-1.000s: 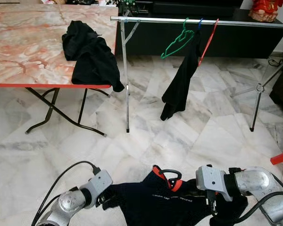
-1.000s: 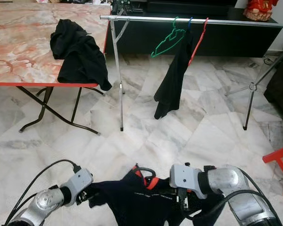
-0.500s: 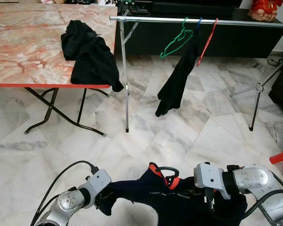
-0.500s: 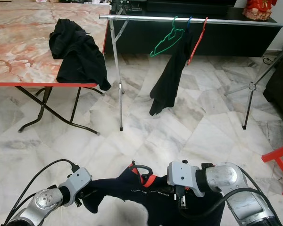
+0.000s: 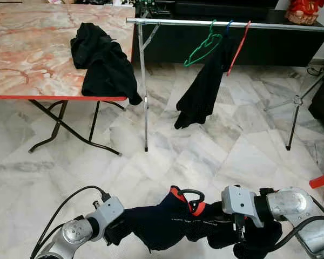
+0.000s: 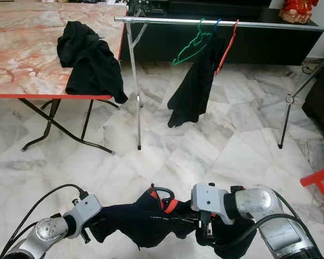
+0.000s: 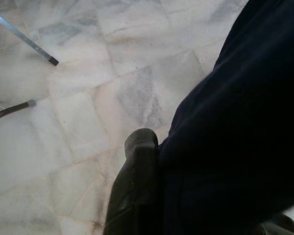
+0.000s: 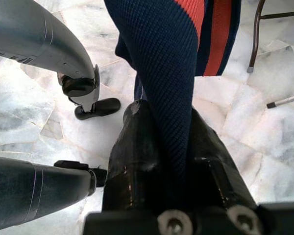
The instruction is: Hang hanger
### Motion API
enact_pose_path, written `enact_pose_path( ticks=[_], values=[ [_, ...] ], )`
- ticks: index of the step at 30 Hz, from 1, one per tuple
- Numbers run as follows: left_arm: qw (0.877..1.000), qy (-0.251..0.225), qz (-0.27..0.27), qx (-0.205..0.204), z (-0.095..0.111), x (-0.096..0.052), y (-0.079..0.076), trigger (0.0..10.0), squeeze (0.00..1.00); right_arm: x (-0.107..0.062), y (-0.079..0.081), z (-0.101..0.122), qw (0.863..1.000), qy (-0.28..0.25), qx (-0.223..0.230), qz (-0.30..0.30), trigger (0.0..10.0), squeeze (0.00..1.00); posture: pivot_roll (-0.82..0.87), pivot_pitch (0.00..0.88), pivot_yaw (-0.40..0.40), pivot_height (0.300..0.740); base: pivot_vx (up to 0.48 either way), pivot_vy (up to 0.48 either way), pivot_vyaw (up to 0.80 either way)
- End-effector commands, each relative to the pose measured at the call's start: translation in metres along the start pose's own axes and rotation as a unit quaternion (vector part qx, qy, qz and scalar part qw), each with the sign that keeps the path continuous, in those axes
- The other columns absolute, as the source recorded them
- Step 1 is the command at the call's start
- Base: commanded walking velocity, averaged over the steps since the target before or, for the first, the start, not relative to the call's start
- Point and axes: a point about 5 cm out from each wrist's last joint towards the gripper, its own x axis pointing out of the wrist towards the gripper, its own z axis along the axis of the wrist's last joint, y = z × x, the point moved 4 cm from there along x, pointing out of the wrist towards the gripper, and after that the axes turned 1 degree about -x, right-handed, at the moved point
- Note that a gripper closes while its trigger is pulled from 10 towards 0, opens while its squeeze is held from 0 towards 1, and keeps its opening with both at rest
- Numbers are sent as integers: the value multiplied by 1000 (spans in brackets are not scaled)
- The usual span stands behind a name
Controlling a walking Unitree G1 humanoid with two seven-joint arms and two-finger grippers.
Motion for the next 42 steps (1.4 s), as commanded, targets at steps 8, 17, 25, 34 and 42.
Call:
enact_pose_path(
  ticks=[8, 17, 25, 34, 42],
  values=[
    [999, 46, -22, 13, -19, -4, -8, 0, 0, -3, -2, 13, 1000, -15, -25, -1, 10000, 0, -12, 198, -54, 740, 0, 0, 0],
    [998, 60, -15, 27, -24, -6, -5, 0, 0, 2, -1, 14, 1000, -20, -24, 1, 10000, 0, -8, 182, -48, 740, 0, 0, 0],
    [993, 35, 104, -30, -14, -7, 26, 0, 0, 7, -5, 3, 999, -9, 10, -44, 10000, 0, -6, 184, -52, 740, 0, 0, 0],
    [927, 14, 328, -183, -24, -43, 93, 0, 0, -14, -47, -72, 902, 93, 206, -369, 10000, 0, -15, 208, -53, 740, 0, 0, 0],
    [917, 38, 337, -210, -34, -43, 89, 0, 0, -43, -61, -70, 734, -50, 348, -581, 10000, 0, -19, 226, -51, 740, 0, 0, 0]
  ],
)
